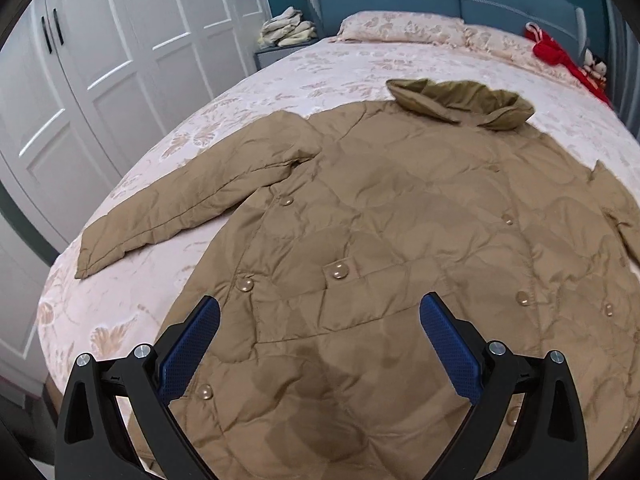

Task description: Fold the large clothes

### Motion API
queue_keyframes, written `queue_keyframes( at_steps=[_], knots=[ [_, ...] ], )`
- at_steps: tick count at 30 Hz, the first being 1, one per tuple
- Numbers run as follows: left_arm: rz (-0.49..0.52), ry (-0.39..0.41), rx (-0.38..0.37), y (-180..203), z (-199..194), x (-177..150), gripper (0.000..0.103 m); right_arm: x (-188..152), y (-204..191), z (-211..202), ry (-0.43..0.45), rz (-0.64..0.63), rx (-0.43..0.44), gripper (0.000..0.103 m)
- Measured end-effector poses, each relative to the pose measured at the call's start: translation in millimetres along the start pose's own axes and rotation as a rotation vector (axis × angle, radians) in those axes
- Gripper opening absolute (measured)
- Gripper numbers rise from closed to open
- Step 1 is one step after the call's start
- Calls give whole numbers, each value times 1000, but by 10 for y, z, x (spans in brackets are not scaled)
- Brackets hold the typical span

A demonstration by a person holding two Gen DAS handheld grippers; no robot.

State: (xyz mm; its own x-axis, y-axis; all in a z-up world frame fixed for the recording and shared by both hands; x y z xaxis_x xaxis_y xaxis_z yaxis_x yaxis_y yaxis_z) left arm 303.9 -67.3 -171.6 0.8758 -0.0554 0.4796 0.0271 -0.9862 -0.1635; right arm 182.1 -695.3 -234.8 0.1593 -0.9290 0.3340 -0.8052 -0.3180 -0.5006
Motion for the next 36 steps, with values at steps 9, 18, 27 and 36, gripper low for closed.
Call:
queue_keyframes(
  at_steps=[9, 18, 27, 36],
  knots=[
    [-28, -66, 7, -125, 140, 41, 98, 34, -873, -320, 69, -187, 106, 4],
    [-73, -67, 0, -333, 151, 96, 98, -1418, -2916, -798, -51, -708, 394, 4],
    [-127, -78, 21, -774, 275, 176, 98, -3246, -3836, -338, -303, -1014, 438, 4],
    [-168, -104, -79, -961, 396, 225, 98, -4289, -3727, -19, -469, -1137, 374, 32]
  ],
)
Point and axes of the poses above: each gripper's, at about its wrist camera, not at the fingertips, and z roughly the way its jaws point, y to its right, x to its top, the point moved 6 cm from there along z, roughly the way its jaws point, and after that the axes turned 10 degrees about -y, right-handed, at the moved point
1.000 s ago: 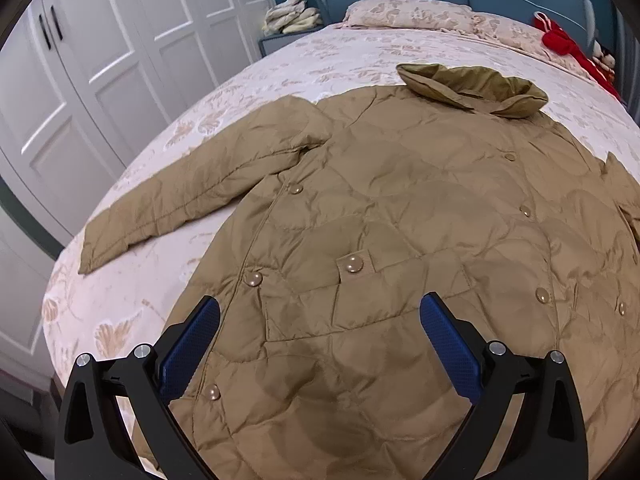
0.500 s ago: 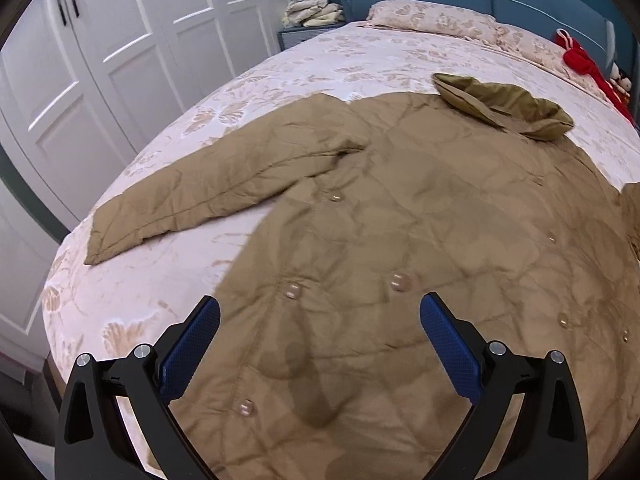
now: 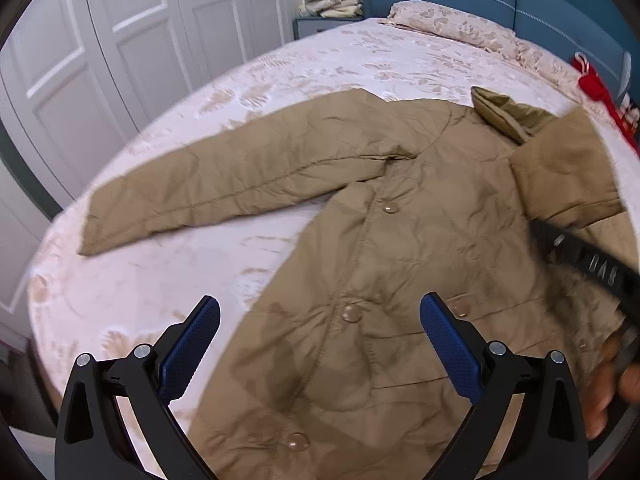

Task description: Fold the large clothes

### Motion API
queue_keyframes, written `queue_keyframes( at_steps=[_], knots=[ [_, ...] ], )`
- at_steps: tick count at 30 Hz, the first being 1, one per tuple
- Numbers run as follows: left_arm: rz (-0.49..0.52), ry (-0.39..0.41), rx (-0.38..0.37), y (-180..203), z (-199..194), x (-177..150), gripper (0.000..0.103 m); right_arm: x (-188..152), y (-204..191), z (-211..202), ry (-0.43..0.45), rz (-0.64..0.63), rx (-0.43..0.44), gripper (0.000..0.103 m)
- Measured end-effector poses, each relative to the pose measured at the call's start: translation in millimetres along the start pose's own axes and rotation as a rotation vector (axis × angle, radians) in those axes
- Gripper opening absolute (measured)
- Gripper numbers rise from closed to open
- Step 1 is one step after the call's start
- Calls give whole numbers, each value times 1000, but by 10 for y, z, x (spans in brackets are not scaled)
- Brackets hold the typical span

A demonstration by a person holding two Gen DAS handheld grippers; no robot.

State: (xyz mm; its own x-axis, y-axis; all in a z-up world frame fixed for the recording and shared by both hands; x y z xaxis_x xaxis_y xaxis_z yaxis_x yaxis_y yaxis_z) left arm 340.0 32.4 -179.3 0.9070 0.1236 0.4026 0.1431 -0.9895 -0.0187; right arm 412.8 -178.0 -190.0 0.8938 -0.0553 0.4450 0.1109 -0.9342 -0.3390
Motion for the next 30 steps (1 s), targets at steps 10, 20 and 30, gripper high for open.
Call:
queue_keyframes(
  at_steps=[10, 20, 30],
  knots=[
    [-24, -33, -180, 412, 83, 238, 98, -432, 329, -610, 79, 151, 20, 36],
    [-201, -189, -377, 789, 586, 649, 80, -596, 1969, -1039, 175, 577, -11, 40],
    [-64, -29, -313, 912, 346, 1027, 0, -223, 2518, -925, 268, 738, 117, 4]
  ],
)
Point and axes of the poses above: each gripper's, at about its wrist camera, not at the fingertips, and z roughly the way its jaws point, y to its right, x to its top, the point moved 6 cm from there along z, roughly the way its jaws point, and after that the axes turned 10 degrees about -y, right-handed, at the moved point
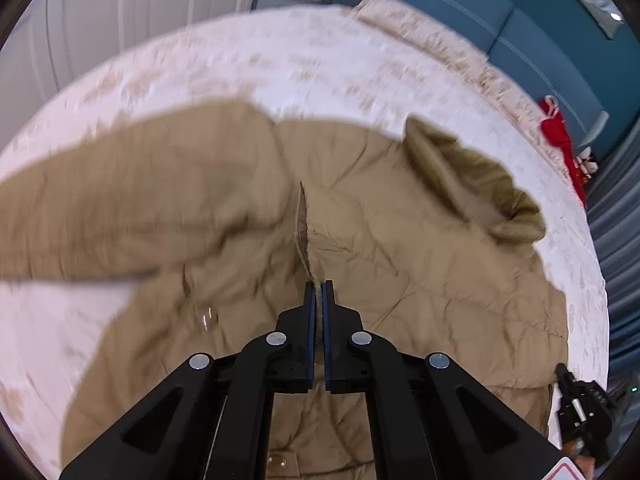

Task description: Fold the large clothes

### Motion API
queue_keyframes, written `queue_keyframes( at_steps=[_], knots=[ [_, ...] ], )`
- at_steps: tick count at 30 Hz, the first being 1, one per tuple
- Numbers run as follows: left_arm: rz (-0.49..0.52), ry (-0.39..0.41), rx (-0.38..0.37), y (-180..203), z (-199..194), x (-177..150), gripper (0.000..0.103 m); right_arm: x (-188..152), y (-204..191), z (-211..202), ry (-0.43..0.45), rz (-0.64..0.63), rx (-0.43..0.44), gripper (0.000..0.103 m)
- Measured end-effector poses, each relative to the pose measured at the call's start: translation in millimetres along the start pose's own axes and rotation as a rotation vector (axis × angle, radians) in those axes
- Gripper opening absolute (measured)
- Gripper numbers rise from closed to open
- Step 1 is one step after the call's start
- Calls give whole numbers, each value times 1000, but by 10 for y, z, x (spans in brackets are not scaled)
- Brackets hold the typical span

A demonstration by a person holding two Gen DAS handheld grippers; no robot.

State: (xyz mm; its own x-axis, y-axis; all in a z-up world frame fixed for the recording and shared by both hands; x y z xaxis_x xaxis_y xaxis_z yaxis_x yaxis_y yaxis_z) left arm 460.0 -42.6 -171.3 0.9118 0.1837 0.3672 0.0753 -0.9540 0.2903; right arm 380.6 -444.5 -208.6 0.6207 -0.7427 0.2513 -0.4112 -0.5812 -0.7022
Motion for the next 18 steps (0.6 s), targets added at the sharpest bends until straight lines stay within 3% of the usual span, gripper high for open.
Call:
queue_keyframes(
  at_steps=[2, 4, 8, 10, 14, 18],
  knots=[
    [27, 53, 21, 26, -126, 58, 0, 13, -266, -203, 78, -116, -11, 3],
    [64, 86, 65, 48, -133, 65, 0, -20, -388, -263, 112, -215, -73, 2],
    [107, -4, 160, -4, 337, -126, 0, -81, 6, 181, -19, -180, -229, 2],
    [126, -10, 192, -30, 492, -227, 1, -124, 110, 314, -50, -177, -244, 2],
    [149, 15, 240, -59, 461, -287, 11, -155, 75, 304, -47, -202, -302, 6],
    [85, 39, 206, -252, 131, -278, 17, -245, 39, 38, -26, -239, -401, 11]
  ],
)
Point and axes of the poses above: each gripper's, at about its wrist camera, not at the fingertips, and z roughly the way its jaws point, y to its right, x to its top, the point moved 6 cm from there along z, roughly the way its jaws point, and after that the axes turned 10 degrees about -y, right-handed, at the moved point
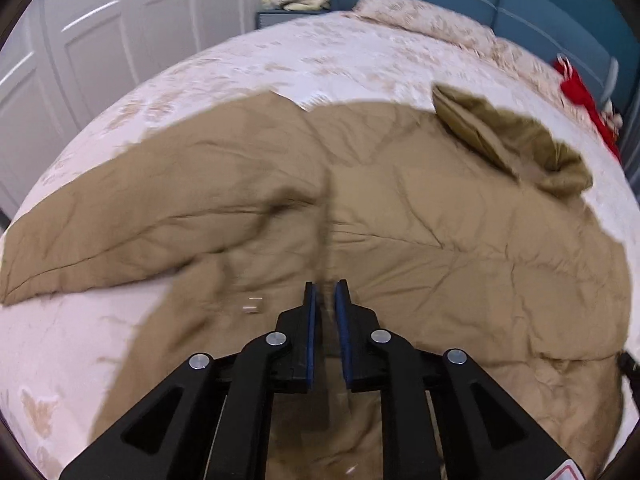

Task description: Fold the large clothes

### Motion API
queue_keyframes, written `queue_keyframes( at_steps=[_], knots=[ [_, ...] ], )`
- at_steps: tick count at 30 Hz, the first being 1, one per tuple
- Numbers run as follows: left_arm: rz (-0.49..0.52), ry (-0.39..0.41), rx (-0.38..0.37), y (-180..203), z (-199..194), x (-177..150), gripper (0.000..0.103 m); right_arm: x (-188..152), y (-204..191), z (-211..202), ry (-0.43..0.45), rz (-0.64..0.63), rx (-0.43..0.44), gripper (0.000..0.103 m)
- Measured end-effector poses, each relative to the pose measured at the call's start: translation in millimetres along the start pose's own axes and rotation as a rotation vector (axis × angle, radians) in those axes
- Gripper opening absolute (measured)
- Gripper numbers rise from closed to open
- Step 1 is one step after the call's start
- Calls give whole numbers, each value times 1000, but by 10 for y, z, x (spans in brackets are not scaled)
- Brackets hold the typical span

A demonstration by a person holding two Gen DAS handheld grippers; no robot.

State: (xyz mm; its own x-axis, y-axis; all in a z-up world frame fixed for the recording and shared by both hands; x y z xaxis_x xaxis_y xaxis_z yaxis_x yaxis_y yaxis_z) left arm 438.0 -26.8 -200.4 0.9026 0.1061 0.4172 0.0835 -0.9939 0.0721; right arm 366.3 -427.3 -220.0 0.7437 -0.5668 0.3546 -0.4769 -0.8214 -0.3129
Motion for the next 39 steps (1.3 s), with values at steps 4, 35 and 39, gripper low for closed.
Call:
queue_keyframes(
  at_steps=[4, 35, 39],
  knots=[
    [14, 123, 60, -40, -428, 110, 16, -95, -102, -477, 121, -91, -84, 12],
    [206, 106, -27, 1240, 436, -231, 16, -520, -1087, 488, 68, -359, -36, 10],
    [209, 120, -19, 1258, 444, -247, 16, -536, -1098, 506, 90, -368, -53, 10]
  ],
)
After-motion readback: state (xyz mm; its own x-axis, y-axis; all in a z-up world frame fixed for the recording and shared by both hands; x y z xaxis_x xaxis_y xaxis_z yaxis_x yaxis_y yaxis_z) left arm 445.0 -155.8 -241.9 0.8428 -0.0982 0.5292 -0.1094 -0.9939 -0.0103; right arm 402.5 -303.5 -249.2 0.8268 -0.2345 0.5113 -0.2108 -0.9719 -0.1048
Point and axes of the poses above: each gripper's, at about its wrist camera, not at the fingertips, and z roughly the way its jaws point, y to its right, x to its top, the point moved 6 cm from there along z, roughly the way its jaws point, and after that the axes turned 10 degrees about -y, right-handed, at the moved point
